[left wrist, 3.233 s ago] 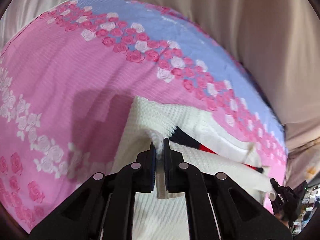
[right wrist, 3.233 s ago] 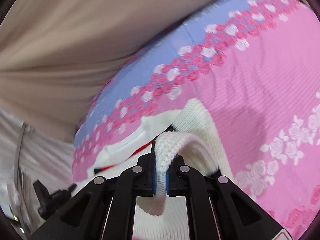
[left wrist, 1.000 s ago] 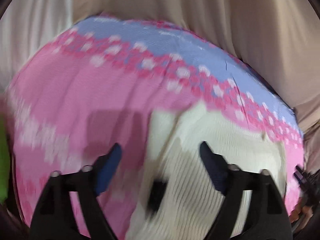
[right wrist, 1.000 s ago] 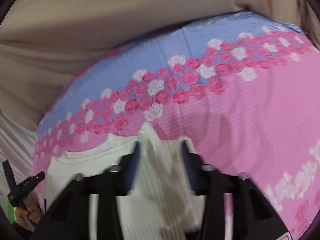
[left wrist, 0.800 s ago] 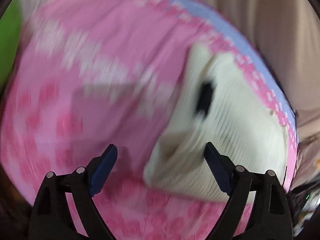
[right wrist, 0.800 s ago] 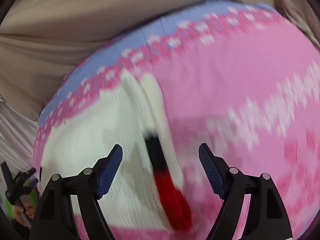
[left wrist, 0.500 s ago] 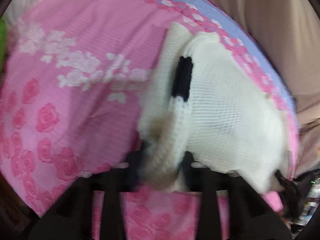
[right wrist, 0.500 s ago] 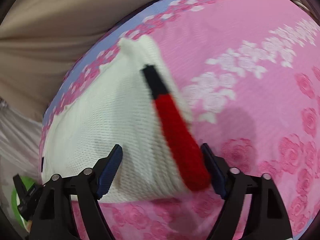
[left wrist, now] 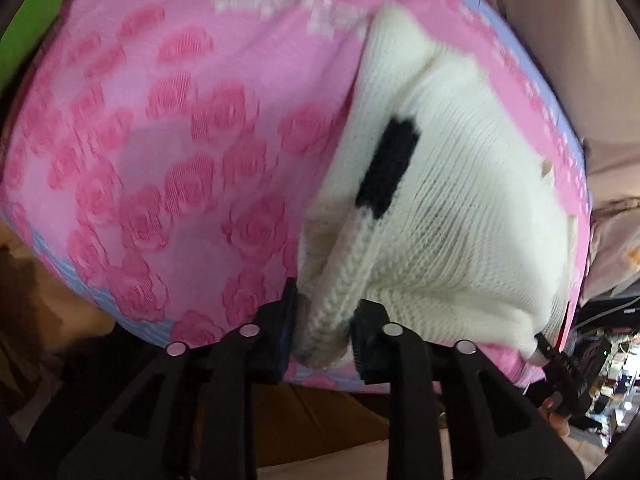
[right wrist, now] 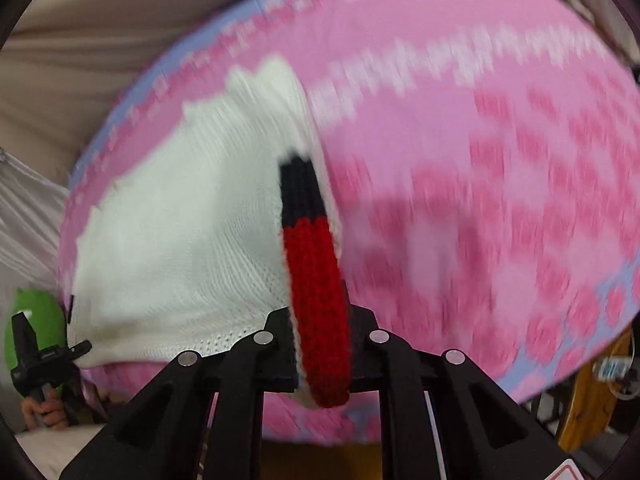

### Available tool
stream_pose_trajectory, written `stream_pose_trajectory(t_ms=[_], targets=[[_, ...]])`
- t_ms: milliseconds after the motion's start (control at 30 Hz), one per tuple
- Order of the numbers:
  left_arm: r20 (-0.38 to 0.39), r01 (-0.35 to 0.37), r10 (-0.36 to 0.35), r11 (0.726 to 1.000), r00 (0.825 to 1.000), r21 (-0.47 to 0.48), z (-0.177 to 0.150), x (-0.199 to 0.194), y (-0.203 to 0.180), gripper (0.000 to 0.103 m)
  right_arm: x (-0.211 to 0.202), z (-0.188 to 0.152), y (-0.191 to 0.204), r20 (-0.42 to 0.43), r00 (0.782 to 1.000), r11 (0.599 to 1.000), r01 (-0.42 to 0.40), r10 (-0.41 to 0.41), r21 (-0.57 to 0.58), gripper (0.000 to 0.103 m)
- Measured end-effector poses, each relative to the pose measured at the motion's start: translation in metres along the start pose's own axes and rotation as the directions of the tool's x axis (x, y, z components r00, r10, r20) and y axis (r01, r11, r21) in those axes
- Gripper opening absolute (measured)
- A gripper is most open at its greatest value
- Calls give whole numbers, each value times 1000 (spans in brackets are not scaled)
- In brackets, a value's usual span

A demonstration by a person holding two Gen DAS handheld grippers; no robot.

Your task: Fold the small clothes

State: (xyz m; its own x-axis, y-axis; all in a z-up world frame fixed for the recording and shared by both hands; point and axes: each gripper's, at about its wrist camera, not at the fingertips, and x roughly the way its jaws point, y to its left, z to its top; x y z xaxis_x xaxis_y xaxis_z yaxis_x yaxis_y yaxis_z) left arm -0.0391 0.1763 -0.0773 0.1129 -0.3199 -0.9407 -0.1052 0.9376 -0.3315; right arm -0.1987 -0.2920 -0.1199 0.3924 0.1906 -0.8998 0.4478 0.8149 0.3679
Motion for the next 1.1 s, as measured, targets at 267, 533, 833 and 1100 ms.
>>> stream_pose_trajectory(t_ms=[267, 533, 833, 1100], targets=[[261, -2, -39, 988, 964, 153, 88, -35, -68, 65, -54, 62, 36, 268, 963, 996, 51, -31, -68, 69], [159, 64, -89, 985, 983, 158, 126, 28, -93, 7, 37, 142, 77, 173, 983, 986, 82, -56, -144, 21], [160, -67, 41, 984, 986, 165, 151, 55, -90, 11, 26, 185, 78, 204, 979, 995, 23, -3, -93, 8], [313, -112, 81, 990, 946, 83, 94, -18, -47, 72, -25, 148, 102, 324, 946, 989, 61, -13, -138, 21]])
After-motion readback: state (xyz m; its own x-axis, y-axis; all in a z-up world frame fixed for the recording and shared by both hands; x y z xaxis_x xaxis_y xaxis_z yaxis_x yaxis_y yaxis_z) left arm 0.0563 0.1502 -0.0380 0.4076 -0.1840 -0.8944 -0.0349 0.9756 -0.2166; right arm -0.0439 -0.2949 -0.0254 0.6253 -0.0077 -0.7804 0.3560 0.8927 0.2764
